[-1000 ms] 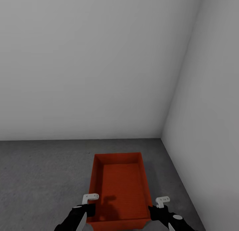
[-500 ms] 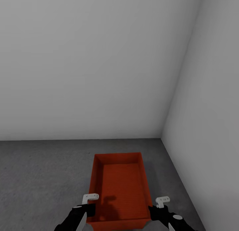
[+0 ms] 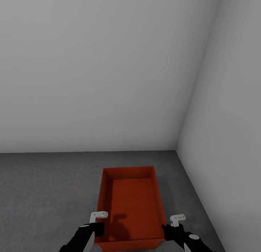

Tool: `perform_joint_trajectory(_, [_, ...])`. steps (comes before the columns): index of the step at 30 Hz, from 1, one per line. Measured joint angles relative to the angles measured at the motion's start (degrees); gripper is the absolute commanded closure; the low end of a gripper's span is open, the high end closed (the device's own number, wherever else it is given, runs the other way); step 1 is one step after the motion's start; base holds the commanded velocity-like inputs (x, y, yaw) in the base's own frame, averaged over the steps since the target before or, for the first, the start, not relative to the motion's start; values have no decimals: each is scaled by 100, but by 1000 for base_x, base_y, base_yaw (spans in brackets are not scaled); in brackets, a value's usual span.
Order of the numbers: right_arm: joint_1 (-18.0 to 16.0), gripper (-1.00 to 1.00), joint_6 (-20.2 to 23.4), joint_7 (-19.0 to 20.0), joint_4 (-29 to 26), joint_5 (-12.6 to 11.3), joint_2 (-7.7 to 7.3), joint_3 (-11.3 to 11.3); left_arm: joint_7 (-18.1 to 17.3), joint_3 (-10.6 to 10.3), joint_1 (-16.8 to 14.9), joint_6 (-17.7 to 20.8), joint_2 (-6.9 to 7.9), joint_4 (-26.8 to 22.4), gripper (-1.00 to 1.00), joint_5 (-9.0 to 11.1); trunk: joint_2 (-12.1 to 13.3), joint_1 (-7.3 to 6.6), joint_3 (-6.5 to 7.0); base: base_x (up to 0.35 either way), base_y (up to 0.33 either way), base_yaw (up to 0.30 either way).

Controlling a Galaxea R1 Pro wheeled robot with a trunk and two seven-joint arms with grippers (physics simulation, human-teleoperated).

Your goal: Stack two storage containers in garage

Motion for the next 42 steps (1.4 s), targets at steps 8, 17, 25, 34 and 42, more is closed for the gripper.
perform_joint_trajectory(8, [0, 100, 0, 6, -1, 0, -2, -6, 1, 2, 0, 12, -5, -13, 100, -11, 0, 0, 0, 0, 0, 0])
perform_joint_trajectory(17, [4, 100, -5, -56, -1, -20, 24, 23, 81, -13, 8, 16, -30, -31, 100, 25, 0, 0, 0, 0, 0, 0])
perform_joint_trajectory(25, [1, 100, -8, -274, -1, -48, 143, 232, 144, -660, 9, -117, 264, 137, 100, 802, 0, 0, 0, 0, 0, 0])
perform_joint_trajectory(34, [1, 100, -8, -230, 0, 9, 128, 165, 382, -1465, 9, -134, 434, 127, 100, 1693, 0, 0, 0, 0, 0, 0])
perform_joint_trajectory(42, [1, 100, -9, -192, -2, 14, 129, 141, 621, -2213, 8, -122, 619, 34, 100, 2477, -80, 43, -35, 0, 0, 0])
